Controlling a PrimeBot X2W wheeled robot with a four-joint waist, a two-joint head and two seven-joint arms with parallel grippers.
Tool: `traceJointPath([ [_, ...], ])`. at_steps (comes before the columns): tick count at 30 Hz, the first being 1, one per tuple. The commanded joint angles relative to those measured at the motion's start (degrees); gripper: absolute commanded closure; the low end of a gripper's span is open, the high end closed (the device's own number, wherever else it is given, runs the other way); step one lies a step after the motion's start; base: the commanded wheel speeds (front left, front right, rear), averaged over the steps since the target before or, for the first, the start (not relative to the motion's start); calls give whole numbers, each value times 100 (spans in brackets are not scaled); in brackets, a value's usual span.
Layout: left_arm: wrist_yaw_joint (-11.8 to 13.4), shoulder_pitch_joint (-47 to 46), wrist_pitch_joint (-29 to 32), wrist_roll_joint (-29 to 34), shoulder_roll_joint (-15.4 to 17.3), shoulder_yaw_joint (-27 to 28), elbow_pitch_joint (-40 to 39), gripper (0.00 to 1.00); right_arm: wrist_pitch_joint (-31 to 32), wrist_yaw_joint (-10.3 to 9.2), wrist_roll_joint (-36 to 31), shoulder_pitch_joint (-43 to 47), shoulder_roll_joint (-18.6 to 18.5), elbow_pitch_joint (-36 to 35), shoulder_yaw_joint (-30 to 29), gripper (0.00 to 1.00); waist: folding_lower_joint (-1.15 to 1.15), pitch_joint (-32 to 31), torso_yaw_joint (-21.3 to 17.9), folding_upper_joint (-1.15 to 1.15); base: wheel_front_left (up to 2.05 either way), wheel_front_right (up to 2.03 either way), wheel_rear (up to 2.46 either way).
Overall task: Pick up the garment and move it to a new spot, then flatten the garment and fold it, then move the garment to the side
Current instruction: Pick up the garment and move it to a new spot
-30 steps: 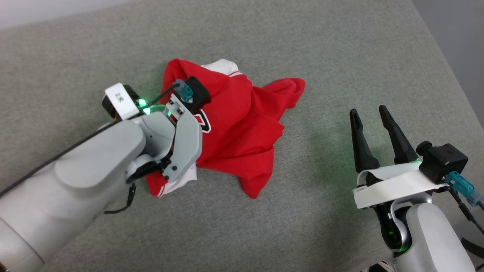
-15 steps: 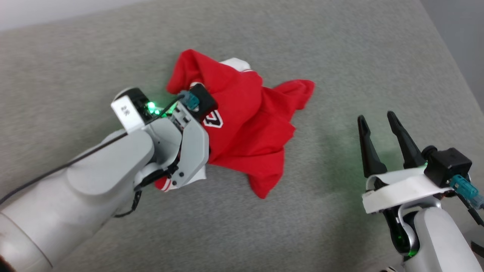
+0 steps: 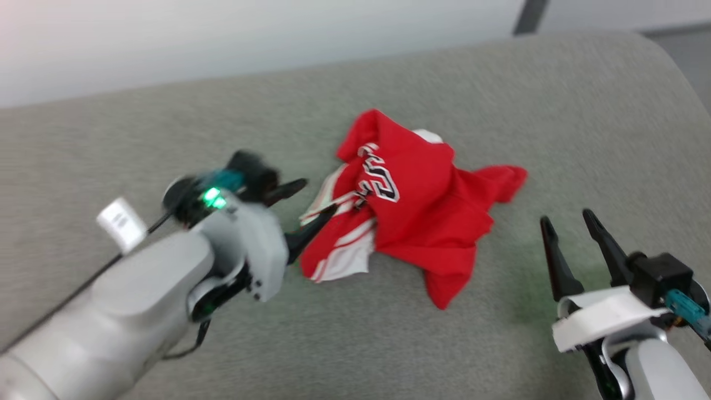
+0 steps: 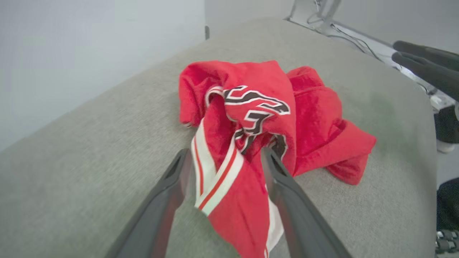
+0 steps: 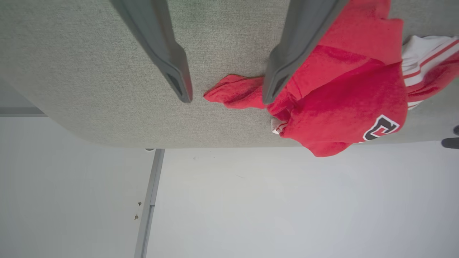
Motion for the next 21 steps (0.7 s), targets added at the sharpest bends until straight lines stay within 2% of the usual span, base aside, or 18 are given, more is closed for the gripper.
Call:
traceJointPath([
  [1, 19, 234, -227, -135, 8, 54, 118, 0, -6, -8, 10, 108, -52, 24, -45, 0, 0, -594, 590, 0, 0, 0, 0],
  [4, 17, 743, -839, -432, -52, 174, 474, 0, -6, -8, 33, 240, -120, 72, -93, 0, 0, -721, 741, 0, 0, 0, 0],
  [8, 18, 1410, -1106, -627, -215, 658, 938, 0, -6, -8, 88, 402, -228, 98, -196, 0, 0, -812, 993, 0, 0, 0, 0],
  [13, 144, 2421, -1108, 3, -477, 2449, 808, 0, -6, -8, 105, 578, -349, 45, -392, 0, 0, -833, 1314, 0, 0, 0, 0],
  [18, 209, 3693, -1110, 1136, -797, 4405, 112, 0, -5, -8, 86, 743, -420, 13, -503, 0, 0, -912, 1458, 0, 0, 0, 0],
  [21, 270, 4423, -1112, 1920, -993, 5236, -356, 0, -6, -8, 68, 808, -444, 2, -557, 0, 0, -994, 1464, 0, 0, 0, 0],
])
